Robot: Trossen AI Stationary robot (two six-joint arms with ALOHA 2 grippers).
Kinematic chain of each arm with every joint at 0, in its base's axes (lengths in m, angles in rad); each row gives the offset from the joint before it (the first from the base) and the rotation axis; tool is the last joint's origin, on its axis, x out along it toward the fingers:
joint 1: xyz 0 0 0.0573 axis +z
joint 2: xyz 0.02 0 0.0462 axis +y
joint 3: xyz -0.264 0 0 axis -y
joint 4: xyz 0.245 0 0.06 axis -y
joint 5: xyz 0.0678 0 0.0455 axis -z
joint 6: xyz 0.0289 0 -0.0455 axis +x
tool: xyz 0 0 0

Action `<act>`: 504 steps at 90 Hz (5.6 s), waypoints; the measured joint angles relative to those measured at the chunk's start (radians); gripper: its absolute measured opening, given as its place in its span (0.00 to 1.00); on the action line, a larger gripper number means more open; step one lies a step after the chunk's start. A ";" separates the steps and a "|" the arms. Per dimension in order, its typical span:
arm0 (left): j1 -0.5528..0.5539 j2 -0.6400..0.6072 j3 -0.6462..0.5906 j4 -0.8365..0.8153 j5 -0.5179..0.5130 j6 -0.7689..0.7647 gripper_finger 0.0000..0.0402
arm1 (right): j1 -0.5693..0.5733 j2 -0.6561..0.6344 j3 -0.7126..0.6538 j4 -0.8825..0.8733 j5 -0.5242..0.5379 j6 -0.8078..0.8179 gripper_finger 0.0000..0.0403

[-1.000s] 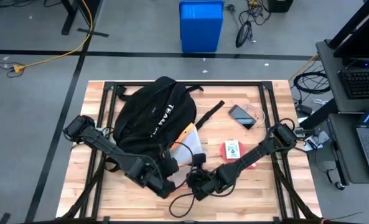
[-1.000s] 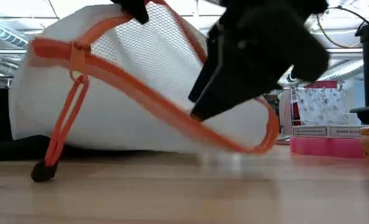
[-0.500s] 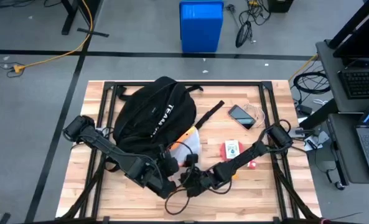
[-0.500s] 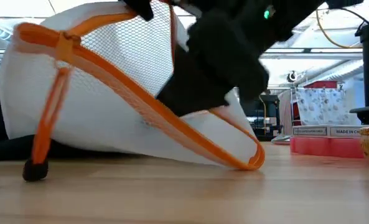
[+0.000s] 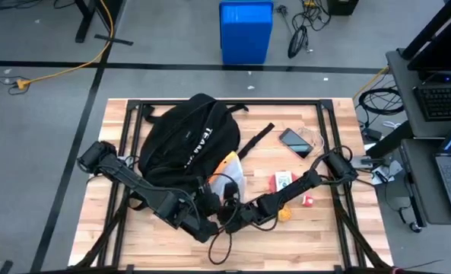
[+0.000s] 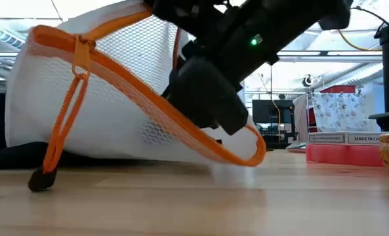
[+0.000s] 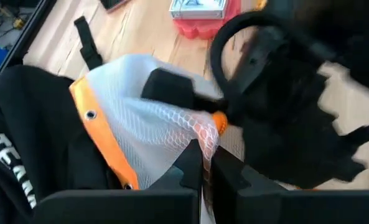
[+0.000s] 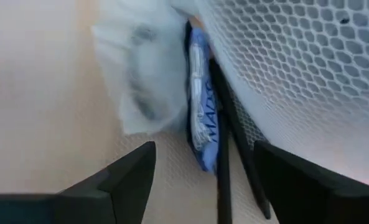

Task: Unpack backpack
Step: Remove the candy bar from the orange zip bag, then remove the black pen from the orange zip bag

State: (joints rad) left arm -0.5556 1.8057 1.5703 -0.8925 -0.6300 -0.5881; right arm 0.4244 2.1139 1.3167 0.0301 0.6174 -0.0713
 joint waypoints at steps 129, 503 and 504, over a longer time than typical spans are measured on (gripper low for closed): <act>-0.005 0.001 -0.002 0.050 -0.004 0.056 0.00 | -0.008 0.068 0.002 0.084 -0.014 -0.061 0.58; -0.001 0.000 -0.001 -0.119 -0.011 -0.114 0.00 | 0.235 -0.414 0.000 -1.371 -0.302 0.981 0.16; -0.001 0.000 -0.001 -0.119 -0.011 -0.114 0.00 | 0.235 -0.414 0.000 -1.373 -0.301 0.984 0.16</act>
State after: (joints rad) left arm -0.5568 1.8061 1.5696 -1.0116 -0.6411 -0.7021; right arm 0.6592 1.6997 1.3167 -1.3430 0.3160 0.9130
